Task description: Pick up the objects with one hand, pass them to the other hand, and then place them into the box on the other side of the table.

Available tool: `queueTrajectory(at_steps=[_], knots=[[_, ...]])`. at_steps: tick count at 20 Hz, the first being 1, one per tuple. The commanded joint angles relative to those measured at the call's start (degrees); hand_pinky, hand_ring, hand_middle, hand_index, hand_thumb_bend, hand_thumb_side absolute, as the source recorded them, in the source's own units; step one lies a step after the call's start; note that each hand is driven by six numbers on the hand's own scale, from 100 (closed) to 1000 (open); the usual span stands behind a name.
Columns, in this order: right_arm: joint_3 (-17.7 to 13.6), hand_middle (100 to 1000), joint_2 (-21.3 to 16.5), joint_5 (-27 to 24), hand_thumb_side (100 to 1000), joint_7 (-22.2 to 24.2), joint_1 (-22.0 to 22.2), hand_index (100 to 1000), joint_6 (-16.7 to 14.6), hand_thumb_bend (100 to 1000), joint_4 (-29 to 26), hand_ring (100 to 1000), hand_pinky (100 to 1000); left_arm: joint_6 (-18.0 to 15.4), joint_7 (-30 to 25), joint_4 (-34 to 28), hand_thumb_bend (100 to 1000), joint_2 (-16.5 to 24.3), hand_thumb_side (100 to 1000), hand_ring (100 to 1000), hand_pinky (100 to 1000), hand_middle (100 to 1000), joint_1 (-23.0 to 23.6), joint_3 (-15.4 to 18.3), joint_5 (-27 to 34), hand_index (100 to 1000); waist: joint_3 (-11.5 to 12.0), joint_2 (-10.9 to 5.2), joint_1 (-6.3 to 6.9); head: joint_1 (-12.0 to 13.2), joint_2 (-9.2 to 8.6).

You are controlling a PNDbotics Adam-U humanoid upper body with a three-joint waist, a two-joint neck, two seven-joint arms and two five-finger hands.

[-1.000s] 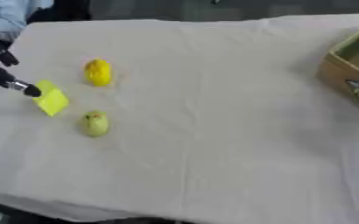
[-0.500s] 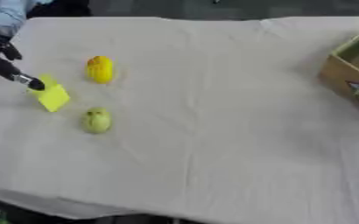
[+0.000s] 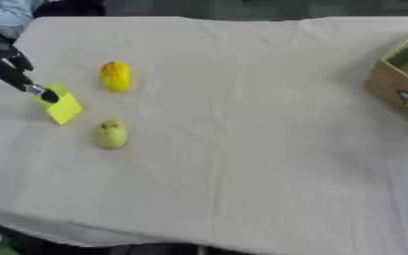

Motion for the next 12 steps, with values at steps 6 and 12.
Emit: queueTrajectory(at_steps=[6,12], knots=[[-0.04,907,0.07,0.73,534,0.21,0.0,1000,1.36,100,-0.61,939,1000,4.4,-5.11,8.34,906,-2.57,307,821,895,827,-2.65,1.88,-6.04,815,-0.12,-1.13,0.2,0.8,0.42],[0.13,904,0.71,1.01,536,0.37,-0.06,1000,2.01,100,-0.61,937,1000,2.08,-4.01,12.91,881,-5.2,301,818,886,820,-3.31,3.57,-8.49,788,-0.24,-0.97,0.16,1.11,0.44]])
